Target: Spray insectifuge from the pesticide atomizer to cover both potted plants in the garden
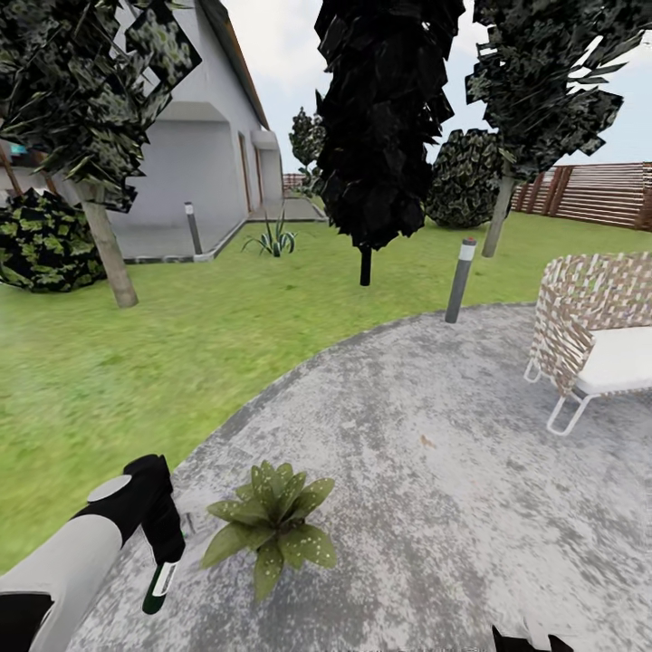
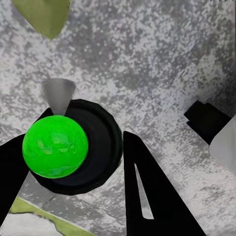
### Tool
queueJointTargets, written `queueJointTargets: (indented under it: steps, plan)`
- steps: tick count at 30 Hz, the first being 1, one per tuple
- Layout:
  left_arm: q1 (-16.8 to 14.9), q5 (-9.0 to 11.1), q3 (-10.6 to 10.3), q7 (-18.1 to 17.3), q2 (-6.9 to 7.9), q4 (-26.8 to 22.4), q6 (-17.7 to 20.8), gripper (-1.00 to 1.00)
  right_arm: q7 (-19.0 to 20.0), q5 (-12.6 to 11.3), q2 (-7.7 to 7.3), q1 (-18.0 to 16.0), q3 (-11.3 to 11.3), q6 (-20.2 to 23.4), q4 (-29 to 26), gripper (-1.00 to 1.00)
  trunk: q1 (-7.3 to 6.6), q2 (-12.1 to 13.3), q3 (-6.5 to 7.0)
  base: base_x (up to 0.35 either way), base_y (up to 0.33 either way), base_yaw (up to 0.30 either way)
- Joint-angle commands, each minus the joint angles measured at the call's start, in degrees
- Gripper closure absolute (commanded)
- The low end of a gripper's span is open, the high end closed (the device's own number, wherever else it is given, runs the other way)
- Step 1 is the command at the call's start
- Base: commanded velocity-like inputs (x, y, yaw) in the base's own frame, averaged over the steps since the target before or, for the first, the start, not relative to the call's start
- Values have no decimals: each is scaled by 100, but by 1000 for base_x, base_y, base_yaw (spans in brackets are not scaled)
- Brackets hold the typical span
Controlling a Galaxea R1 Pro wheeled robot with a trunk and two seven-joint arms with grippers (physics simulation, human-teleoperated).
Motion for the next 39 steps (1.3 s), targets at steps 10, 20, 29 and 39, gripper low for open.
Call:
queueJointTargets:
  steps: [10, 20, 29, 39]
  plan:
    - [6, 11, -27, -32, 1, -3, 65, 100, 41, 36, 3, -7, -49, -27, 1, -100, -1, -2, 32, 86, 102, -225]
    - [75, 23, -38, 10, 7, 90, -303, 100, 45, 37, 3, -7, -49, -27, 9, -100, -1, -2, 37, 19, 48, -61]
    - [337, 20, -15, 12, -48, 58, -344, 100, 43, 37, 3, -7, -49, -29, 9, -100, -1, -2, 37, 0, 0, -1]
    - [341, 11, -31, 20, -40, 36, -344, 100, 45, 37, 3, -7, -49, -27, 9, -100, -1, -2, 37, -174, 13, -239]
